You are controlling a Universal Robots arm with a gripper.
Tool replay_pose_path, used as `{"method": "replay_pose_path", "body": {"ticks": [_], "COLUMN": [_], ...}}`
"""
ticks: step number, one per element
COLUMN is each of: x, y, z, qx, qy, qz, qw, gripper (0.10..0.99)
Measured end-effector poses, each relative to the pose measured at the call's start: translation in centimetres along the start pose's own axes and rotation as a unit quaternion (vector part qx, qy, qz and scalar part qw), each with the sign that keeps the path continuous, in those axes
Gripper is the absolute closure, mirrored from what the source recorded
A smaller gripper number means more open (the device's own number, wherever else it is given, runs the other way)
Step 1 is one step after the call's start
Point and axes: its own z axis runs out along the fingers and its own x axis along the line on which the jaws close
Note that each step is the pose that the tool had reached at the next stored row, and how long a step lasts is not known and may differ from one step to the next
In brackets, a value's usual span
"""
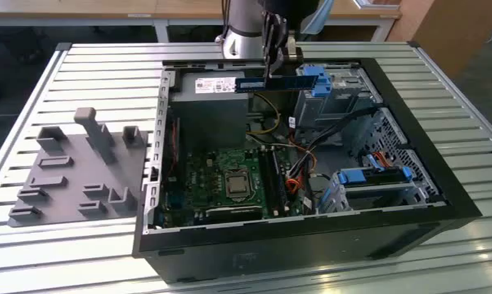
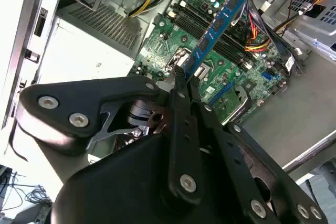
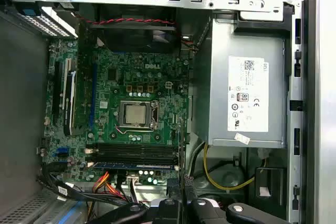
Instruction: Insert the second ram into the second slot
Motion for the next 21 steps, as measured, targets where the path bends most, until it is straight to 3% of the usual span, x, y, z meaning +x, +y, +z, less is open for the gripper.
{"method": "replay_pose_path", "body": {"ticks": [21], "x": [0.55], "y": [0.02], "z": [-0.01], "qx": [0.0], "qy": [0.0], "qz": [0.0], "qw": [1.0], "gripper": [0.949]}}
